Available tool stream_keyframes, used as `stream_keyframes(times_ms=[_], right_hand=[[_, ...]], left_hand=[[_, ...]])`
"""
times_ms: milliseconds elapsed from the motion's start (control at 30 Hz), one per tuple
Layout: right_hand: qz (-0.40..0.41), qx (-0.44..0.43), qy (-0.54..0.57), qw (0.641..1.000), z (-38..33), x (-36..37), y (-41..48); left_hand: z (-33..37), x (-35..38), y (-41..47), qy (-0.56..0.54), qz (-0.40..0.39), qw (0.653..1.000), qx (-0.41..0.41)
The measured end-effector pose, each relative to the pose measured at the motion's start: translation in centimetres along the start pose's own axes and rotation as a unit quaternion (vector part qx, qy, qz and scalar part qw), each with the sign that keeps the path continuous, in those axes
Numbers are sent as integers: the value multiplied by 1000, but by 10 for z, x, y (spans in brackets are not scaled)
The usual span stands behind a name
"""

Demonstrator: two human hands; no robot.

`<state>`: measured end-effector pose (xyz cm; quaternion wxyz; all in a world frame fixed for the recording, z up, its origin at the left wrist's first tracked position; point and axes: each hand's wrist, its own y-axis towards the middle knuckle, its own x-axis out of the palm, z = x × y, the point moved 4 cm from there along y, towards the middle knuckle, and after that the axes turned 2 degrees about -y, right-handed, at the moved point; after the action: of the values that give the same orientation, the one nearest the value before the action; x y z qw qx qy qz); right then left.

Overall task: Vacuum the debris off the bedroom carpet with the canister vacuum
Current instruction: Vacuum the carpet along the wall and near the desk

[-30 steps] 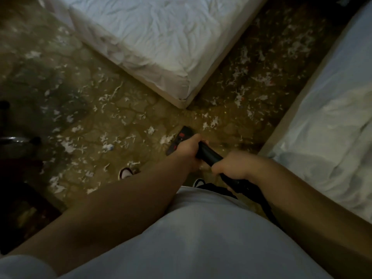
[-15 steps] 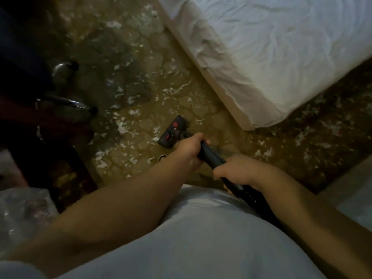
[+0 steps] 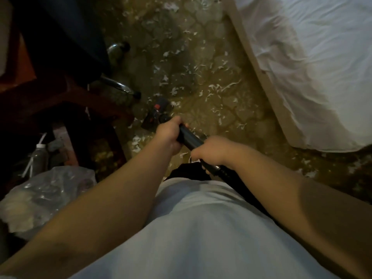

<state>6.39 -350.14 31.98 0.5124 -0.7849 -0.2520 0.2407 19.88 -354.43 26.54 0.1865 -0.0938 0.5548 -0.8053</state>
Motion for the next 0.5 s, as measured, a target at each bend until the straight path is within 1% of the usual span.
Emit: stream_keyframes(times_ms=[133, 233, 333, 500], right_hand=[[-9, -31, -8, 999, -19, 5, 7], [-11, -35, -9, 999, -16, 0, 1], [-11, -22, -5, 1000, 5, -9, -14], [10, -7, -17, 1000, 70, -28, -51]], left_hand=[[15, -13, 8, -17, 6, 1000, 12], [13, -6, 3, -28, -2, 1000, 11], [-7, 11, -9, -13, -13, 1000, 7], [-69, 51, -35, -11, -49, 999, -6]])
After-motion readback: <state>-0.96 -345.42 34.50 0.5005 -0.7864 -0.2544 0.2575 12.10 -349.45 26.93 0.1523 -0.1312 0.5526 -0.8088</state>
